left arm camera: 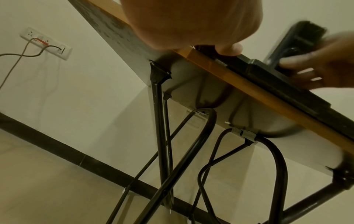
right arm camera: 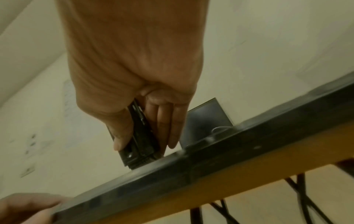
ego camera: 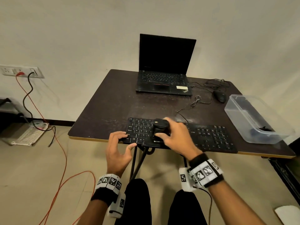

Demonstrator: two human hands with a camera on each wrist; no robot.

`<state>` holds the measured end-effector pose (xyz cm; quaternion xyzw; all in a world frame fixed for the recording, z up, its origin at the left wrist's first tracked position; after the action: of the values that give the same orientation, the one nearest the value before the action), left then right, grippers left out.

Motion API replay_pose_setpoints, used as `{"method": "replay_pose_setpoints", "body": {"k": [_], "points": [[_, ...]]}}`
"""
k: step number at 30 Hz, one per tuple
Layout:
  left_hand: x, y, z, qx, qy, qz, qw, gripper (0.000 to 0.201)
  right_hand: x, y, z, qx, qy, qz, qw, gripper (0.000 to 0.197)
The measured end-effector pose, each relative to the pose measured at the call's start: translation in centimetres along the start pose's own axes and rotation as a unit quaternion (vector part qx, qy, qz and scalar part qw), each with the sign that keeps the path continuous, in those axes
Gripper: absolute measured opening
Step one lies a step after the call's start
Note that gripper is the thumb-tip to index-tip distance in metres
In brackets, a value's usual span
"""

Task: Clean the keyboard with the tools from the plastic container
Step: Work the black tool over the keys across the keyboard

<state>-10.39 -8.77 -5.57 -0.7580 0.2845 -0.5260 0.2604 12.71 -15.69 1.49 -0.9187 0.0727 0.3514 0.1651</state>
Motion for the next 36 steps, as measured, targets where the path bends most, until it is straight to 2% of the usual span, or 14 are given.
{"method": "replay_pose_setpoints", "body": {"k": [5, 9, 13, 21, 25, 30, 36], "points": [[-0.2, 0.0, -0.2, -0.003, -0.001, -0.013, 1.0, 0.039, -6.3, -3.4, 6.4, -0.043, -0.011, -0.048, 0.998, 0.03], [-0.5, 0.0, -0.3, -0.011, 0.001, -0.014, 1.0, 0.039, -6.9, -3.2, 7.3, -0.047, -0.004, -0.056, 0.997, 0.032], [-0.4, -0.1, -0.4, -0.004, -0.001, -0.011, 1.0, 0.039, -3.6, -0.8, 3.8, -0.029, 0.01, -0.026, 0.999, 0.03], [-0.4, 0.0, -0.3, 0.009, -0.012, 0.002, 1.0, 0.038, 7.4, 7.2, -9.1, 0.082, 0.025, 0.071, 0.994, 0.028], [-0.3, 0.1, -0.1, 0.015, -0.014, 0.008, 1.0, 0.037, 9.2, 8.5, -11.7, 0.108, -0.047, 0.094, 0.989, 0.033], [-0.4, 0.2, 0.0, 0.013, -0.012, 0.008, 1.0, 0.037, 6.1, 5.7, -7.0, 0.057, -0.071, 0.037, 0.995, 0.025], [-0.3, 0.1, -0.1, 0.013, -0.013, 0.008, 1.0, 0.037, -2.3, 0.9, 2.3, -0.019, -0.037, -0.042, 0.998, 0.026]]}}
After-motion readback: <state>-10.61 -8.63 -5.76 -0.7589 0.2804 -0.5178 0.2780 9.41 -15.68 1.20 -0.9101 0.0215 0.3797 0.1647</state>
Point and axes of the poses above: each hand's wrist, its own y-axis away from the middle knuckle, its own z-axis out of the palm, x = y × z, the point moved 8 cm from there along -y, towards the middle knuckle, and after that the axes turned 7 degrees about -y, right-handed, at the moved point
